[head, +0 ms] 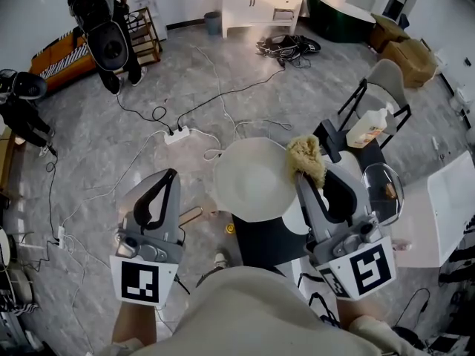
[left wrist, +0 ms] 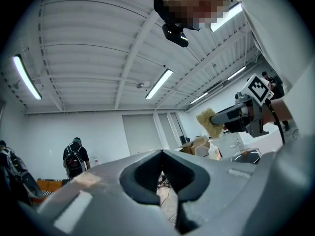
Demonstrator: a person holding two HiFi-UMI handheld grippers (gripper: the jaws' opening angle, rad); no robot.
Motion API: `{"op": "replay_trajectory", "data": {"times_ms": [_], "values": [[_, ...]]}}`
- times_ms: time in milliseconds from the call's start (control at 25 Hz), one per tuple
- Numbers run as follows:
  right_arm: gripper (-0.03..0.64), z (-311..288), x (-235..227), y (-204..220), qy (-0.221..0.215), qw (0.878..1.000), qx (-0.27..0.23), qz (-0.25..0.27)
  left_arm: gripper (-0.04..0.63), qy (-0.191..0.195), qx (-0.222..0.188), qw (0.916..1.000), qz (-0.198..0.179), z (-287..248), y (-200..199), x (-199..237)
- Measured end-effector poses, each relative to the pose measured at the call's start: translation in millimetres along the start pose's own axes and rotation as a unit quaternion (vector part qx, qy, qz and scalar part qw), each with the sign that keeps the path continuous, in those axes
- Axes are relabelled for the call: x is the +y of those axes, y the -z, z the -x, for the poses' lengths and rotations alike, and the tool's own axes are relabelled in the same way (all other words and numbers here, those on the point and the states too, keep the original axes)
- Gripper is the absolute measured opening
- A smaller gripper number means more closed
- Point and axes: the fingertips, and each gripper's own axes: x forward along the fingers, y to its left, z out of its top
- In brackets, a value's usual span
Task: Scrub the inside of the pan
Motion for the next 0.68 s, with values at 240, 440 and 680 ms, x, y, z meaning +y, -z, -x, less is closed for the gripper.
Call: {"op": "replay_trajectory", "data": {"times_ms": [240,440,680], "values": [[0.092,-4,1,15,-0.004,1.000,0.015,0.000,0.002,0.000,0.010,1.0000,-0.001,-2,8,-4],[0.093,-7,-1,16,-0.004,1.000,0.017,0.002,0.002,-0.001,0.016,0.9999,-0.006,-3,10,-3],[0.094,-7,-2,20,-0.002,1.000,0.017,-0.001,0.002,-0.005,0.022,0.9997,-0.002,-4,14,-3]]}}
